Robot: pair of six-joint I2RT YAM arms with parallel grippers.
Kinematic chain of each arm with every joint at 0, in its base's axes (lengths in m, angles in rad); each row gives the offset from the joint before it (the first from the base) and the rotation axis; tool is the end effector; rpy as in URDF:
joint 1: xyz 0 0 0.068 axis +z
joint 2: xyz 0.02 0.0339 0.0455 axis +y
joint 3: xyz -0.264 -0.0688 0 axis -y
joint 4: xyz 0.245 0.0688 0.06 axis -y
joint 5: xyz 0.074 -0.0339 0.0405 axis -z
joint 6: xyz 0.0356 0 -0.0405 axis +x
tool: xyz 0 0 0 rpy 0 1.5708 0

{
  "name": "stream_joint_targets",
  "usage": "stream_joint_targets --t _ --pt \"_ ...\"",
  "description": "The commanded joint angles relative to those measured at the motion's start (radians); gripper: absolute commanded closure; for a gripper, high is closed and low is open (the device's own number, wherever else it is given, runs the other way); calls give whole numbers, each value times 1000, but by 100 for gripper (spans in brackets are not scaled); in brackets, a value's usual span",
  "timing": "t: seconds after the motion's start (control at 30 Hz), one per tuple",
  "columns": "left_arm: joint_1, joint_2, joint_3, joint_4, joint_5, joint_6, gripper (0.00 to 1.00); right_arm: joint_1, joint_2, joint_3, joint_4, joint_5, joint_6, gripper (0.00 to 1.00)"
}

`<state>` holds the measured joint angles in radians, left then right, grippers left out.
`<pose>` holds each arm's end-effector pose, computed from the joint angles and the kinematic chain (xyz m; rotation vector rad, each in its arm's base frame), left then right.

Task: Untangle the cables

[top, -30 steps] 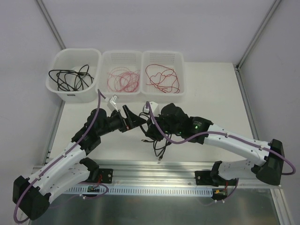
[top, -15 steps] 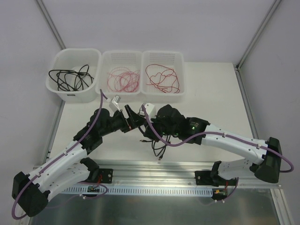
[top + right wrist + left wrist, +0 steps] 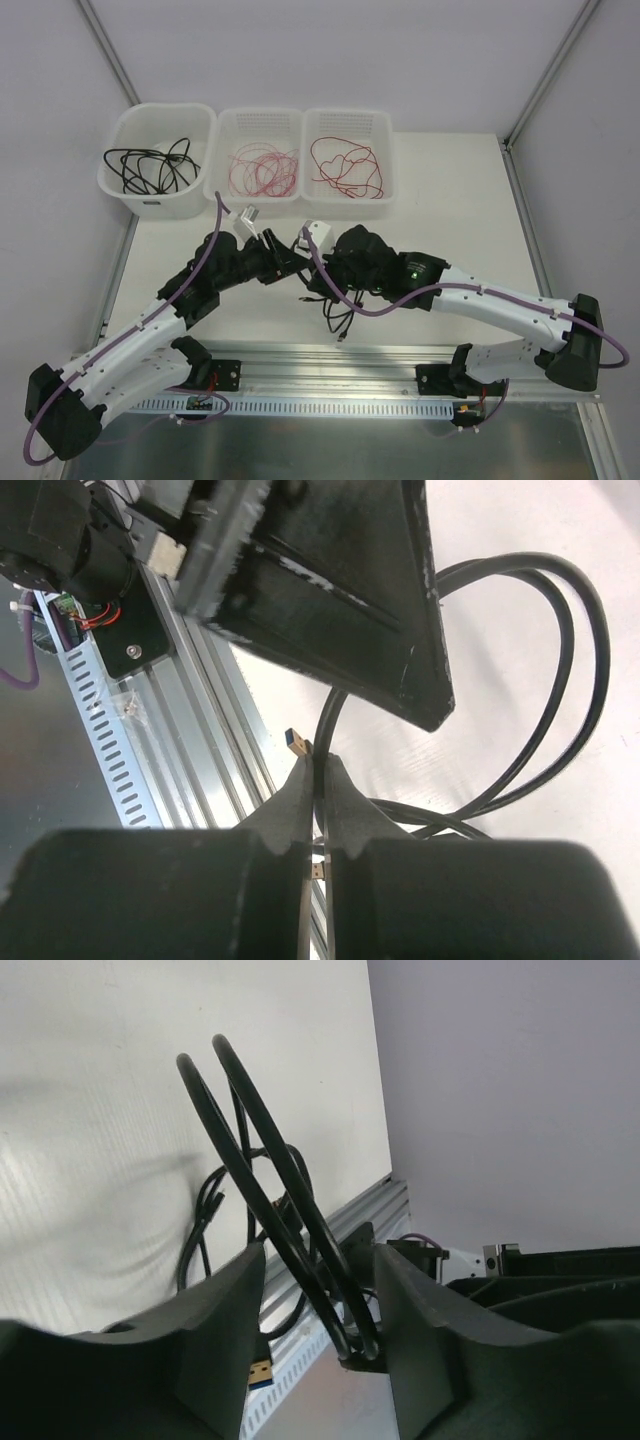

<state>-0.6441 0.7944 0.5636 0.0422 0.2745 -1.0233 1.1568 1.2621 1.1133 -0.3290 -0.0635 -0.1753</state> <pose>0.1490 -0.1240 0.2839 -0.1511 1.9878 -1.3970 0.1139 0.2648 0.3377 -1.3395 1.6383 0.6658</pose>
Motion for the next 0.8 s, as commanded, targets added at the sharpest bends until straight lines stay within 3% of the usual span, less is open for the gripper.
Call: stream_joint_targets --t 0.0,0.1,0.17,0.3,0.4,0.5,0.77 --pt "-23 25 58 2 -12 15 64 15 -15 37 21 13 -24 99" --pt "-29 40 71 -2 -17 29 81 14 -18 33 22 27 -20 99" --pt "-31 37 73 -4 -27 40 99 14 -23 28 13 42 -13 97" --pt "-35 13 73 -7 -52 107 100 15 -38 25 -10 51 5 60" --pt "-35 -10 82 -8 -54 189 100 15 -84 2 -31 119 32 46" --pt "-35 -35 90 -10 -44 276 100 12 -124 -24 -59 197 53 37" --pt "-35 -90 125 -15 -6 417 100 -65 -217 -141 -73 294 212 31"
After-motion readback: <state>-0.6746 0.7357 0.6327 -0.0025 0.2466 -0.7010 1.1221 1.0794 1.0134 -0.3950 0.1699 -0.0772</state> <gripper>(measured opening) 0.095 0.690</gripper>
